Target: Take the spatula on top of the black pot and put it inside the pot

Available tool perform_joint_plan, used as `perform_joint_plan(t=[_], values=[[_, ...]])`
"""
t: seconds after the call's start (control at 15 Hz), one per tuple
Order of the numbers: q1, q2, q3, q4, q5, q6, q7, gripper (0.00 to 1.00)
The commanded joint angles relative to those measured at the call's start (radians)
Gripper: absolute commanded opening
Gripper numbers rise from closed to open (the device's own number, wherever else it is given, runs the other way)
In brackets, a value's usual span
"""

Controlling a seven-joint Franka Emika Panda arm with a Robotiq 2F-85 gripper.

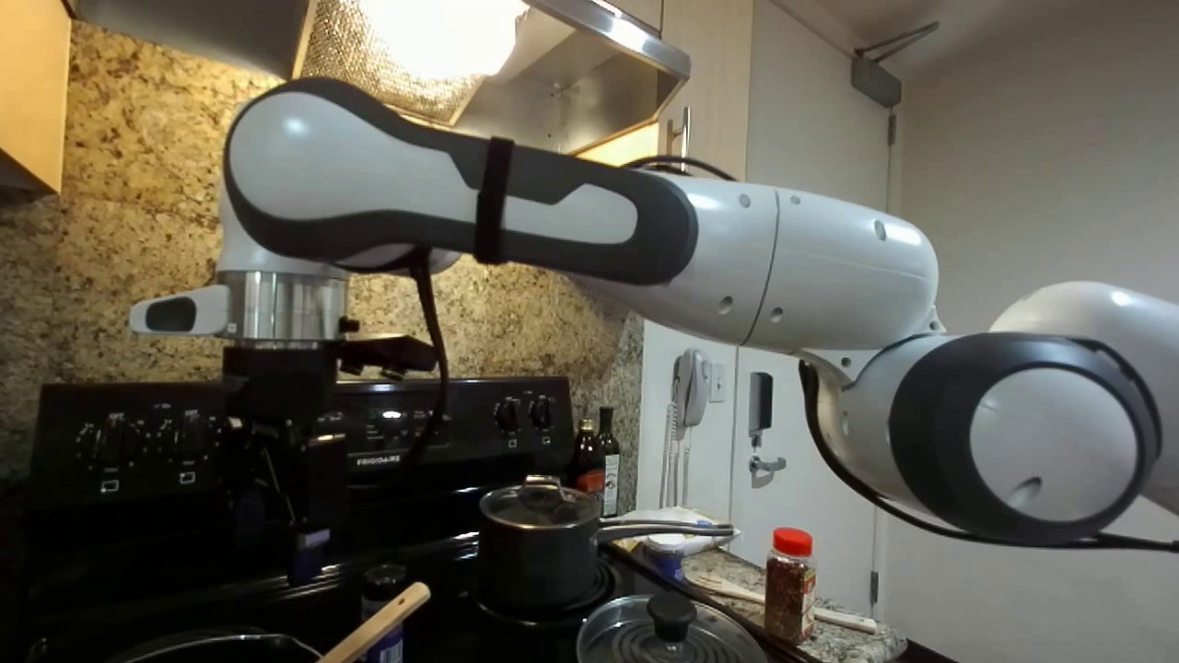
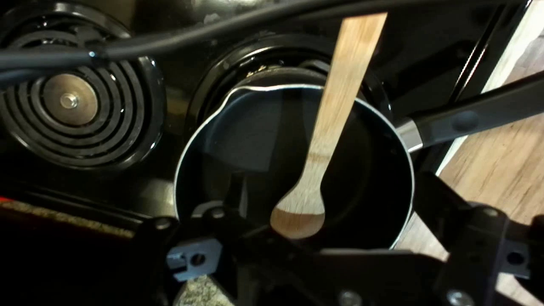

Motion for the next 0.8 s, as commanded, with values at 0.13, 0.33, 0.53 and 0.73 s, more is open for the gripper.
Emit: perform_joint_plan(t=[0.13, 0.33, 0.53, 0.73], values=[[-0.019, -0.035, 0.006, -0.028, 0.022, 0.029, -0.009, 1.0], [-0.024, -0.036, 0.007, -0.029, 0.024, 0.029, -0.014, 1.0], [-0.021, -0.03, -0.001, -0.019, 0.007, 0.071, -0.06, 1.0], [-0.033, -0.025, -0.028, -0.008, -0.012, 0.174, -0.054, 1.0]])
